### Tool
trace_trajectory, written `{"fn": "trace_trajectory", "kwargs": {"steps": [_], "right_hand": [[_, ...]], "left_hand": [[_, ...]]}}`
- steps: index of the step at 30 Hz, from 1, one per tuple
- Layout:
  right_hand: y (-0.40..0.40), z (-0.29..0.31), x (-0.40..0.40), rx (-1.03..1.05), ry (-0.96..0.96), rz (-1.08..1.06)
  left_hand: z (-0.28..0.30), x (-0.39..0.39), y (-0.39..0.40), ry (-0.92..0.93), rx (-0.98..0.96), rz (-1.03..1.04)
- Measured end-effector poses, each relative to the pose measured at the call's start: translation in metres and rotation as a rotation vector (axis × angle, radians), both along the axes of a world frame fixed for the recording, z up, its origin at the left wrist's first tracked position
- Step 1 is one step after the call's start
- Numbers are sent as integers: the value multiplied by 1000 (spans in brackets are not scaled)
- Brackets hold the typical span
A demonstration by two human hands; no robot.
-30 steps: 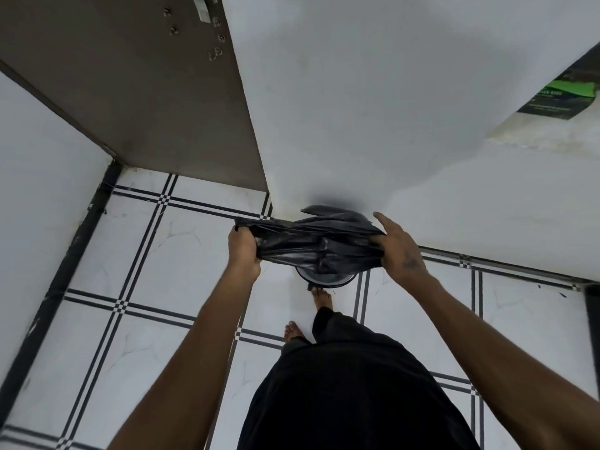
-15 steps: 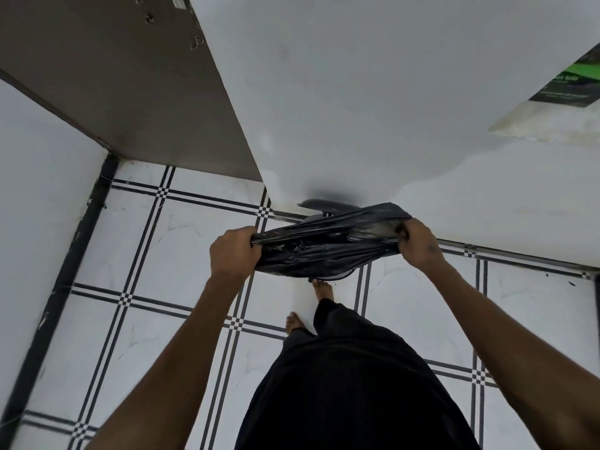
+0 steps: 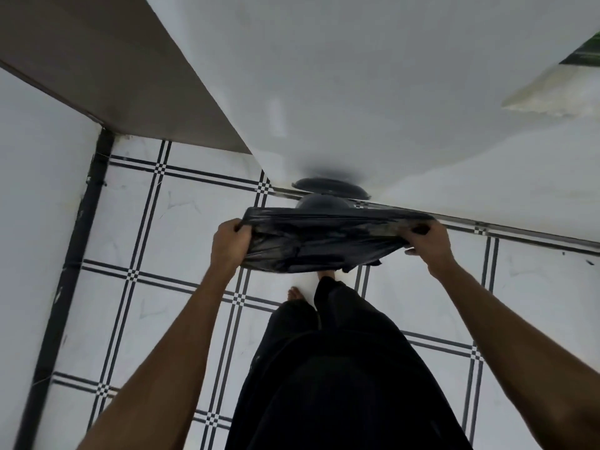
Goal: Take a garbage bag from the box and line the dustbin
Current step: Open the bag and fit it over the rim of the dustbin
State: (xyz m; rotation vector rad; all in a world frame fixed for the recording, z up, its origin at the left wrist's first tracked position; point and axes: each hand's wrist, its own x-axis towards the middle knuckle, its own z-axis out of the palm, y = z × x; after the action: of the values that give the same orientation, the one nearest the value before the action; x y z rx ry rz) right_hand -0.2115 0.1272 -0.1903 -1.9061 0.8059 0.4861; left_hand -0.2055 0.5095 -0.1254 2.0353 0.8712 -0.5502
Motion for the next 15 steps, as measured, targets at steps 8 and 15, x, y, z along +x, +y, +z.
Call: {"fn": "trace_trajectory", "kwargs": {"steps": [8, 15], "right_hand": [[5, -24, -14, -246, 33, 166], [26, -63, -27, -146, 94, 129]], "left_hand": [[-27, 6, 7, -67, 331, -313], [-79, -3, -6, -57, 106, -407]]}}
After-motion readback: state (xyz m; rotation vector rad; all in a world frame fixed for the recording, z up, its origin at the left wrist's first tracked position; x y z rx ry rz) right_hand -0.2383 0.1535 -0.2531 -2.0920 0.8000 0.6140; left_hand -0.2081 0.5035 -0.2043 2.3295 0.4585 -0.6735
